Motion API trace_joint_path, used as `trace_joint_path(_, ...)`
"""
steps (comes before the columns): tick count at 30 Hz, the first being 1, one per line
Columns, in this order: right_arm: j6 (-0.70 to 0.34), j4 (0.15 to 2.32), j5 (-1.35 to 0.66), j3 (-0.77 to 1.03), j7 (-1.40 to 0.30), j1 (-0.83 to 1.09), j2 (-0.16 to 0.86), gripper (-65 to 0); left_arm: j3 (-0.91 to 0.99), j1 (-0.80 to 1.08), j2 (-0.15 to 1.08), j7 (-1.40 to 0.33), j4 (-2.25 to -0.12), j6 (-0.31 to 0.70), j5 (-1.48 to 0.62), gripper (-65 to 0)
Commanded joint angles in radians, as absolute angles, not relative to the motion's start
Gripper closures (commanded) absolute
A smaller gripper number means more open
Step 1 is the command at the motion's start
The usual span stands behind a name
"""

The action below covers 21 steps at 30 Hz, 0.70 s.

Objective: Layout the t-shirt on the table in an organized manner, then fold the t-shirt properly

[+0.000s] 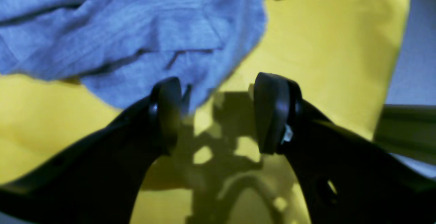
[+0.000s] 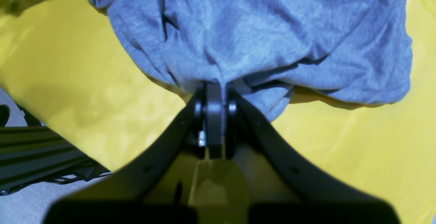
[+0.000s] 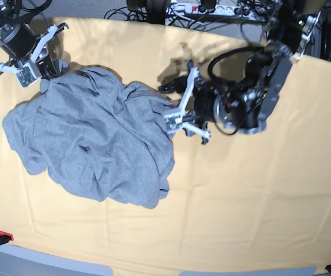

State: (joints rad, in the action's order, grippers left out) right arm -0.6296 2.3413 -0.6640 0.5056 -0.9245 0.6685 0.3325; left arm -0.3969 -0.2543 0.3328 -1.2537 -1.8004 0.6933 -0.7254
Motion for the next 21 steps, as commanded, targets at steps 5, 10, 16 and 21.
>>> trace_joint_path(5,-0.628,2.356,-0.676,0.511,-0.902,0.673,0.344,0.0,-0.426,-0.328,0.278,-1.23,-1.679,0.698,-0.745,-31.8)
trace_joint_path(10,-0.628,2.356,-0.676,0.511,-0.902,0.673,0.344,0.0,-0.426,-0.33,0.266,-1.237,-1.646,0.698,-0.737,0.0)
trace_joint_path(16,-0.629,2.356,-0.677,0.511,-0.894,0.67,0.344,0.0,-0.422,-0.33,0.266,-1.346,-1.691,0.698,-0.805,0.0)
trace_joint_path(21,-0.629,2.356,-0.682,0.511,-0.894,0.67,0.344,0.0,-0.377,-0.33,0.317,-1.396,-1.812,0.698,-0.895,0.0)
